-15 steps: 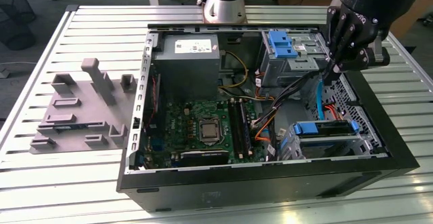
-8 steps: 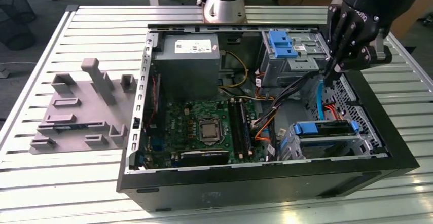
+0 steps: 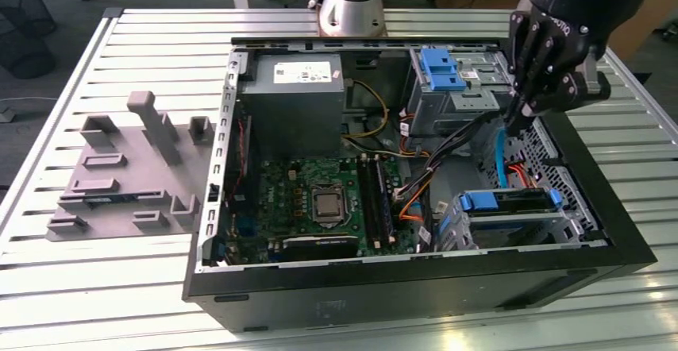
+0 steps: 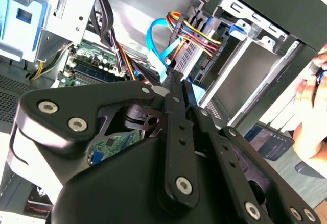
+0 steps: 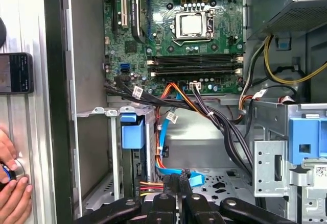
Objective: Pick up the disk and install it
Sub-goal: 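Insert the second disk wire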
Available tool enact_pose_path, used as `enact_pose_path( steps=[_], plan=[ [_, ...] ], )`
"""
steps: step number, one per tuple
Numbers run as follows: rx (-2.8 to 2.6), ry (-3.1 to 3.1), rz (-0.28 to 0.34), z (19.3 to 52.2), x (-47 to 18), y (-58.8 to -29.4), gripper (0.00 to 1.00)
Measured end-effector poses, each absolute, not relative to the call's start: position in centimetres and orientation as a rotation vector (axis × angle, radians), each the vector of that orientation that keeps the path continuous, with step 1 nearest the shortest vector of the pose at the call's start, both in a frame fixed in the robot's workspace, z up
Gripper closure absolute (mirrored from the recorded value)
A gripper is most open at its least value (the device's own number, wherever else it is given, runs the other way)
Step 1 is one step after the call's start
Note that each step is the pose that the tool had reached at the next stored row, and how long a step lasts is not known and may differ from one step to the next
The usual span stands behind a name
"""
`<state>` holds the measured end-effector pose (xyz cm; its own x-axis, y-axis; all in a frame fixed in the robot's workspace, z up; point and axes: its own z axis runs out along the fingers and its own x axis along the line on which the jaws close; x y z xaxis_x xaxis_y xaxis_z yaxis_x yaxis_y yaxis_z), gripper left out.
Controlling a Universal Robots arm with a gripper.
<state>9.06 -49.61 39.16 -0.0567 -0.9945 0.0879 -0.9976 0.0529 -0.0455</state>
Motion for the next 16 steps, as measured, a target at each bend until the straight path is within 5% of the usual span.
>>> enact_pose_path(
  steps=[16],
  plan=[
    [2.124, -2.246, 0.167, 39.48, 9.03, -48.91, 0.75]
  ],
)
